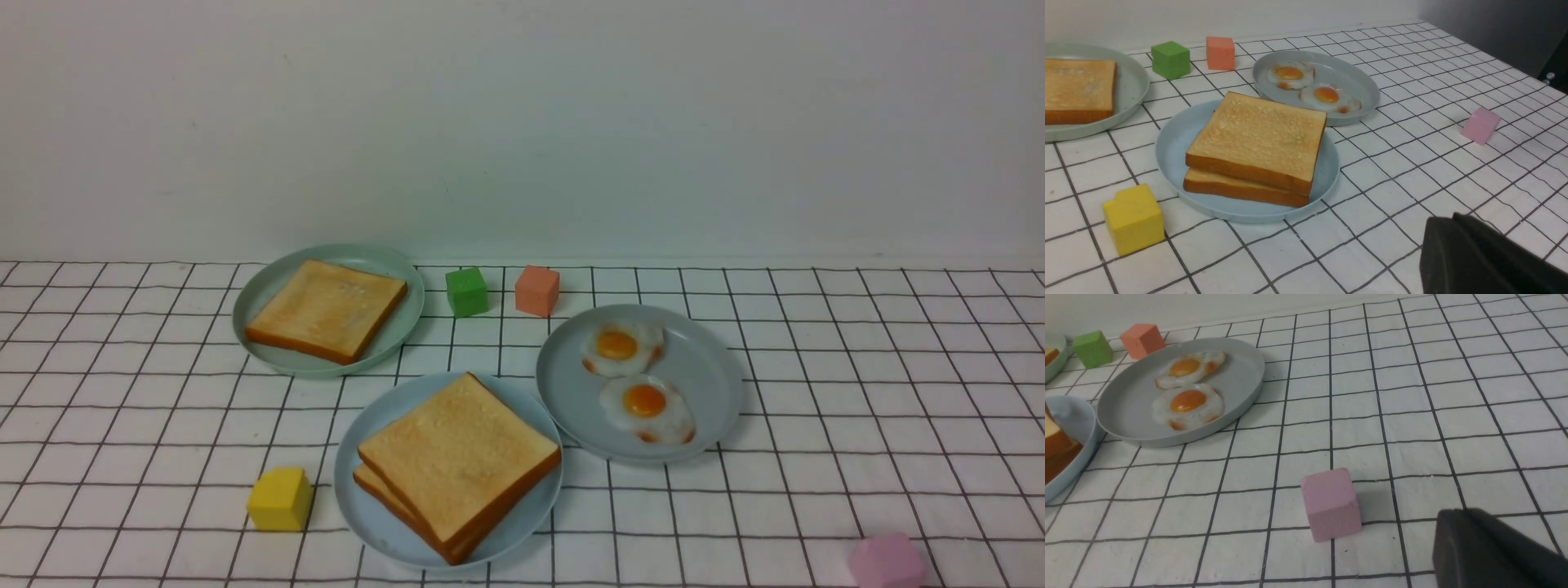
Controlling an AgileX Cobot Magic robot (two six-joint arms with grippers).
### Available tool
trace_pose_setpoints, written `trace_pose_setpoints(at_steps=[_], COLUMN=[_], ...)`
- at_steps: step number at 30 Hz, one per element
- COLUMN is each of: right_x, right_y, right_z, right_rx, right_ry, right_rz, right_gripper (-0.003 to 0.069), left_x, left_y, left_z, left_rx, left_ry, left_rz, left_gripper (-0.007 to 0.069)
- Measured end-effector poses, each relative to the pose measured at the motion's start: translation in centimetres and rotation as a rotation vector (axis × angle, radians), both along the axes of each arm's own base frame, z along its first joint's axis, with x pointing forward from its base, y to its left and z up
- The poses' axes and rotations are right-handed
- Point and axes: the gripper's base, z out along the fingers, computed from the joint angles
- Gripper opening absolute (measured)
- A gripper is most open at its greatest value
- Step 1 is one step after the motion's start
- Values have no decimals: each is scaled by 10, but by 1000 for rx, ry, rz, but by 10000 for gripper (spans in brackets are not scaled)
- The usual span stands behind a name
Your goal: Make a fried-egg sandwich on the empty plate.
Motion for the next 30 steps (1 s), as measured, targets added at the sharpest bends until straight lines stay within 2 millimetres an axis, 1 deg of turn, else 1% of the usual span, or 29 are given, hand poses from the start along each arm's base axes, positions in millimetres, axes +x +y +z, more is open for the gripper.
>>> trace_pose_setpoints(at_steps=[4,6,8,10,11,13,14,15,17,18,19,21,30], right_x=[0,0,0,0,0,0,0,0,0,0,0,0,0], right_y=[0,0,0,0,0,0,0,0,0,0,0,0,0], right_z=[0,0,0,0,0,0,0,0,0,0,0,0,0], right_rx=[0,0,0,1,4,4,4,4,4,4,4,4,4], right_ry=[1,0,-1,-1,-1,-1,-1,-1,-1,-1,-1,-1,-2], right_rz=[0,0,0,0,0,0,0,0,0,0,0,0,0], right_gripper=[-2,0,2,3,3,3,4,6,6,6,6,6,16], left_x=[2,5,7,8,8,9,10,12,12,11,10,9,9], left_y=[1,7,16,22,25,29,31,34,36,36,35,34,34], left_z=[2,6,11,12,10,6,0,-14,-29,-30,-39,-41,-42], left_rx=[1,-26,-56,-69,-78,-87,-91,-95,-75,-71,-48,-45,-51], left_ry=[-25,-73,-122,-137,-140,-133,-112,-59,53,64,142,170,173], left_rz=[31,133,295,406,472,545,599,667,712,711,711,707,705], left_gripper=[14,-11,-13,-13,-13,-13,-13,-13,-13,-13,-13,-13,-13])
